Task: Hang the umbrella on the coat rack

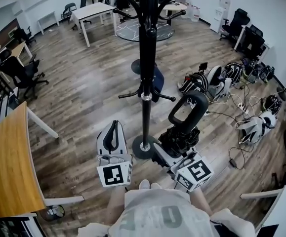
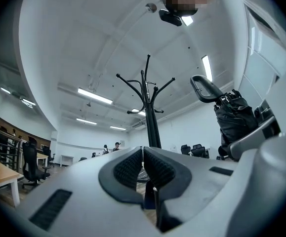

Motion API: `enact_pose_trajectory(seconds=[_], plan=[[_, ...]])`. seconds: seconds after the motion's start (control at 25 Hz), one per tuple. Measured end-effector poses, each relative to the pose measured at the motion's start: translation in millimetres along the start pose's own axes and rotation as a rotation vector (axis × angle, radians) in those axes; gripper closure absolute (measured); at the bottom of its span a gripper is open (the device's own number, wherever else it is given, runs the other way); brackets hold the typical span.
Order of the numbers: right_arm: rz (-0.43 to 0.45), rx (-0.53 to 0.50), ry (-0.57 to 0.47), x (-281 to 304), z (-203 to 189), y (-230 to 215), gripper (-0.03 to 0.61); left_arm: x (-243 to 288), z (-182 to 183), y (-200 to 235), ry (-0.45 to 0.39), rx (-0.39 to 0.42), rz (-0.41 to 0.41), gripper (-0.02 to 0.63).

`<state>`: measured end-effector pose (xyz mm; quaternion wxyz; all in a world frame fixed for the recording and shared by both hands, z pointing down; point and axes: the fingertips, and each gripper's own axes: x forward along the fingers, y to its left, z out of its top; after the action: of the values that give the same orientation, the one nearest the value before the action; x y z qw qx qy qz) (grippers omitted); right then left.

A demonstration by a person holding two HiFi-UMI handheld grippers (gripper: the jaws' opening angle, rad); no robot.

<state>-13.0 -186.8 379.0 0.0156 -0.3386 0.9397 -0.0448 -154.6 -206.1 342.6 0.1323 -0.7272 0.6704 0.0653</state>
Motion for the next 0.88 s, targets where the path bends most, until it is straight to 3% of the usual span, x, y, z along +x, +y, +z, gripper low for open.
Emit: enact_pose_trajectory(seconds=[0.32, 0.88], plan=[[0.046, 0.012, -0.013, 10, 7, 4, 0.302, -9, -3, 18, 0.016, 0.012, 0.059, 0.580], [0.241, -0.051, -0.028, 62, 111, 9, 0.302, -8, 0, 24, 0.031, 0.023, 0.065, 0.580]])
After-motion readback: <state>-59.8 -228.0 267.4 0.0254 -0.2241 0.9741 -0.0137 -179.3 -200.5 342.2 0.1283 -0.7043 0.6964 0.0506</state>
